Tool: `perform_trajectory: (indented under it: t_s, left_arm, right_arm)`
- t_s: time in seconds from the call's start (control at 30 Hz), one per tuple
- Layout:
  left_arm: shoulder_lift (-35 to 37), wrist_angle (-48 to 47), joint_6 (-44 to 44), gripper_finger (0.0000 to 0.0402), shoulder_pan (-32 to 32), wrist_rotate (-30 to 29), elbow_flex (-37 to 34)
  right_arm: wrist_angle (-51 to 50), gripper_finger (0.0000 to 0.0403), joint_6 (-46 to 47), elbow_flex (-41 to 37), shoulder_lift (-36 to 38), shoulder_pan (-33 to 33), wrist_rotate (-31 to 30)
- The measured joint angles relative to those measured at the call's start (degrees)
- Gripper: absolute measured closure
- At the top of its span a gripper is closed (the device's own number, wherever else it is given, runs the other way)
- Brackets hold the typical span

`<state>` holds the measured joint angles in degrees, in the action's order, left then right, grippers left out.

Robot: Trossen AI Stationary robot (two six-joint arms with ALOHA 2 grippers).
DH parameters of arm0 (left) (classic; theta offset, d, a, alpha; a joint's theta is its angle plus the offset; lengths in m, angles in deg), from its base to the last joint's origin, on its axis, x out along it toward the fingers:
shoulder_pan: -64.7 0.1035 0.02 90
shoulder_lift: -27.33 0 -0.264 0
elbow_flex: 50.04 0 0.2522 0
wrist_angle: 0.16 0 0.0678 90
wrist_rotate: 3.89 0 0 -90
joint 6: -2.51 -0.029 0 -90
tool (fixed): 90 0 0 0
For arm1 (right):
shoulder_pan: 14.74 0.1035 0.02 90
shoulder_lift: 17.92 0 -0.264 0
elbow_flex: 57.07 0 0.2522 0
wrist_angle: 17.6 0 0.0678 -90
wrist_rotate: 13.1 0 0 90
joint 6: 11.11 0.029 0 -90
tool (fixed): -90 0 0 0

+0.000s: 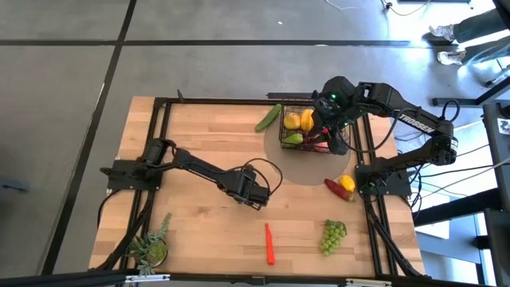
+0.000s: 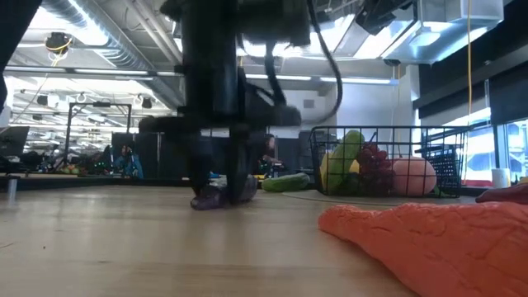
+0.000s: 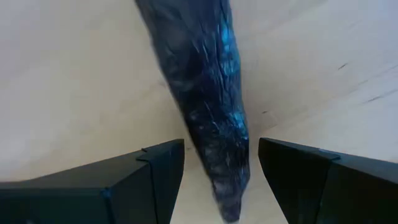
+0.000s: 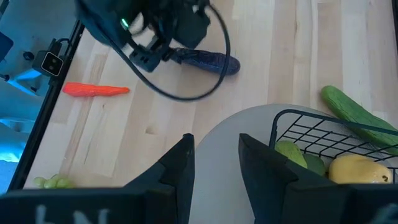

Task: Build produce basket
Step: Put the violet eggplant into the black wire basket

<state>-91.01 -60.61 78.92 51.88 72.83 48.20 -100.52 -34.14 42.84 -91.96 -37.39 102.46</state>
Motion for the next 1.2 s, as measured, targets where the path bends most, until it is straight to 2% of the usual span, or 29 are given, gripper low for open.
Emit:
perform_trajectory:
  t_s: [0.23,0.53,0.73,0.87,1.13,1.2]
  left_arm:
    - [-1.6,3.4,0.0,0.0206,0.2,1.3,0.1]
    - [-1.7,3.9,-5.7,0.0206,0.2,1.2,0.2]
    - [-1.8,3.9,-6.1,0.0215,0.2,1.2,0.2]
    - [-1.8,4.0,-6.1,0.0249,0.2,1.1,0.2]
    - [-1.7,3.7,-7.6,0.0355,0.3,0.3,0.1]
    - [-1.1,3.6,-9.7,0.0362,0.3,0.1,0.0]
  right_arm:
    - [0.2,0.0283,0.2,0.0,0.0,0.0,0.0]
    - [0.4,0.0283,0.3,0.0,0.0,0.0,0.0]
    - [1.0,0.0283,0.4,0.0,0.0,0.0,0.0]
    - [1.8,0.0283,0.4,0.0,0.0,0.0,0.0]
    - [1.7,0.0283,0.3,0.0,0.0,0.0,0.0]
    - [1.7,0.0283,0.3,0.0,0.0,0.0,0.0]
